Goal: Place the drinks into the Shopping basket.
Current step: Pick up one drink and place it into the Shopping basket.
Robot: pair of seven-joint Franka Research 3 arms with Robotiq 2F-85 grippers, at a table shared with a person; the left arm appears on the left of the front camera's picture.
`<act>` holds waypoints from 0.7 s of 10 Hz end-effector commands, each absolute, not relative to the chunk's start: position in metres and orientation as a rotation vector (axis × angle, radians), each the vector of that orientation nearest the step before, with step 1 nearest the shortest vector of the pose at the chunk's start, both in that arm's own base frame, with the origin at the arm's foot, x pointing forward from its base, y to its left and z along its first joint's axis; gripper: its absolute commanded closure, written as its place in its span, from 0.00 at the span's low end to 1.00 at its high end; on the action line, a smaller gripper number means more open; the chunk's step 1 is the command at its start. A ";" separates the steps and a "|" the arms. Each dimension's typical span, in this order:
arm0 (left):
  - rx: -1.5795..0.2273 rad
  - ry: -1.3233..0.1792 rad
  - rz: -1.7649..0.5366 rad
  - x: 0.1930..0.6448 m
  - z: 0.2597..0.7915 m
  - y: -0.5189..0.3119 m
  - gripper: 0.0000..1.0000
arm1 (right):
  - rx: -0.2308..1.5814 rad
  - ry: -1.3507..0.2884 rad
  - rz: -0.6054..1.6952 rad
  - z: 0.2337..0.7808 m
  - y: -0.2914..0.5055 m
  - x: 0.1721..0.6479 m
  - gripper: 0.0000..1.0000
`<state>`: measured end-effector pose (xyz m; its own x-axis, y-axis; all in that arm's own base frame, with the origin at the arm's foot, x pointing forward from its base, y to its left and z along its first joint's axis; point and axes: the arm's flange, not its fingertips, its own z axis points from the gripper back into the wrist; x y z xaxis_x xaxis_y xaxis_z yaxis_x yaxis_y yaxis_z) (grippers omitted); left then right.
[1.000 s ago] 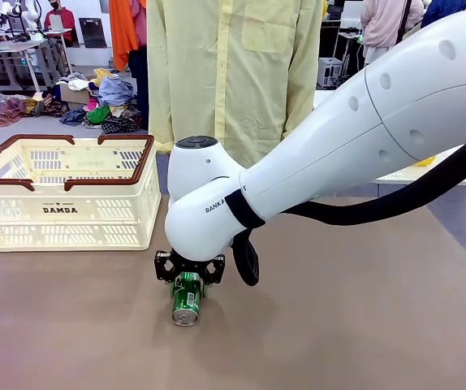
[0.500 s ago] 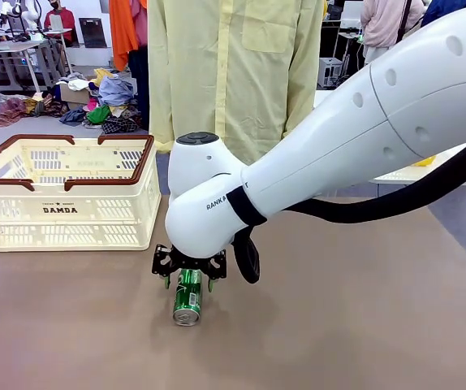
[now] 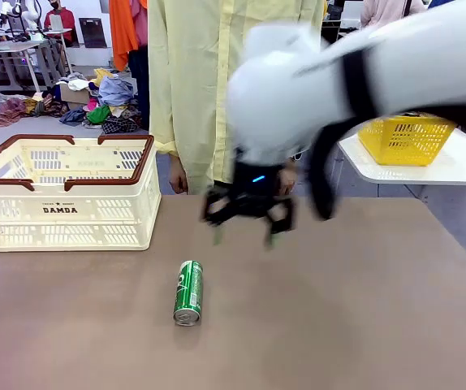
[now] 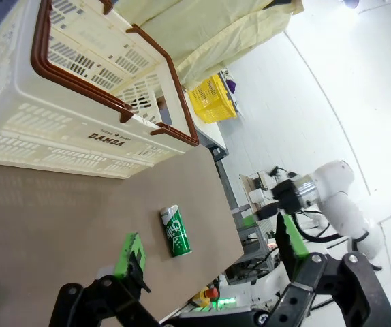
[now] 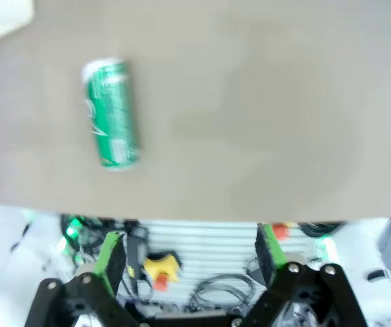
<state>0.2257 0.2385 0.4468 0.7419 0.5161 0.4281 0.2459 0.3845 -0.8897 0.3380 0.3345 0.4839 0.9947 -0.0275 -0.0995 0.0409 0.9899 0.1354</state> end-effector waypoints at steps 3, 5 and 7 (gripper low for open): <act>-1.210 -0.776 0.188 0.226 0.448 0.239 0.00 | 0.412 0.180 -0.168 0.556 0.047 0.332 0.00; -1.210 -0.776 0.188 0.226 0.448 0.239 0.00 | 0.680 0.306 -0.239 0.551 -0.058 0.333 0.00; -1.210 -0.776 0.188 0.226 0.448 0.239 0.00 | 0.960 0.305 -0.272 0.536 -0.128 0.313 0.00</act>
<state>0.2257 0.2383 0.4469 0.7420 0.5158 0.4282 0.2459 0.3848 -0.8896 0.2932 -0.1314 0.5335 0.9282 -0.1317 -0.3480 0.3453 0.6532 0.6738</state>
